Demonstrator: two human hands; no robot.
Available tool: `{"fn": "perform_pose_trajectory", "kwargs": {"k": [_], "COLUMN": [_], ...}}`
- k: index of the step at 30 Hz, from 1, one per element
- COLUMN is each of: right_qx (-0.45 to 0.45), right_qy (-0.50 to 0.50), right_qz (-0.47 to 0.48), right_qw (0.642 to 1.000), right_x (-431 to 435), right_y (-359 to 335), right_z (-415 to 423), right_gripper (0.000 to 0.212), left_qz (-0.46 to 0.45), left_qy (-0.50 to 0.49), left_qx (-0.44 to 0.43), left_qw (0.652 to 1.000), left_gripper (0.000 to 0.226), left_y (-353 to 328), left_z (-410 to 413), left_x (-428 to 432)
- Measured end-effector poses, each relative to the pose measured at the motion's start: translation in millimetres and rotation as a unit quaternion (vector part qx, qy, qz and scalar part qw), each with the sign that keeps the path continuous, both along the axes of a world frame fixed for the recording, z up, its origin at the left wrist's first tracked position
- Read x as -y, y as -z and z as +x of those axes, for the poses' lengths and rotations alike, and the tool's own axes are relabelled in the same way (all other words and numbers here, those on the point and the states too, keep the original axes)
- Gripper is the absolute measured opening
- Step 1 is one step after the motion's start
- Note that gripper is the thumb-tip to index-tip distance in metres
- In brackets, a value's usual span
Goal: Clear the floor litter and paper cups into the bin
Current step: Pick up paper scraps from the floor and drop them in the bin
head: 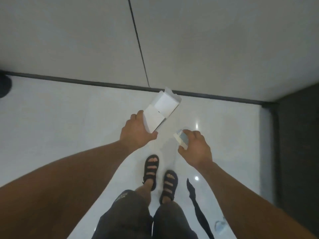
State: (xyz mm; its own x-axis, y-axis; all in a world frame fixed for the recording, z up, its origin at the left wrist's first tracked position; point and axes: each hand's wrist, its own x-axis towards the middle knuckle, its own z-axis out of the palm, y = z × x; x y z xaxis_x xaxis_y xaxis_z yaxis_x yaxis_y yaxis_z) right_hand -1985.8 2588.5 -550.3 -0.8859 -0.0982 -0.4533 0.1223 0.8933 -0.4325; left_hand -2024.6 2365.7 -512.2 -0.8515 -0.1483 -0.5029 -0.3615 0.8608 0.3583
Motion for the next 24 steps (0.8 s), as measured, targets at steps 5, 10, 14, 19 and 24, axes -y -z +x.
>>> {"fn": "perform_pose_trajectory", "kwargs": {"k": [5,10,14,19,24], "right_qx": [-0.029,-0.064,-0.094,-0.126,-0.14], "right_qy": [-0.092,-0.19,-0.274,-0.365,-0.418], "right_qz": [-0.023,-0.033,-0.024,-0.013,-0.007], "right_qw": [0.995,0.979,0.957,0.922,0.898], "right_x": [47,99,156,256,377], "right_y": [-88,-142,-173,-200,-218], "right_z": [0,-3,-3,7,33], "right_gripper": [0.062,0.063,0.064,0.065,0.063], "left_qz": [-0.002,0.0,-0.002,-0.002,0.002], "left_qy": [-0.106,-0.199,-0.28,-0.364,-0.42], "left_qx": [-0.035,-0.058,-0.076,-0.101,-0.116], "left_qw": [0.994,0.978,0.957,0.926,0.9], "left_gripper": [0.093,0.093,0.091,0.089,0.089], "left_y": [-87,-128,-149,-166,-178], "left_z": [55,111,149,187,224], "left_x": [44,87,130,205,310]}}
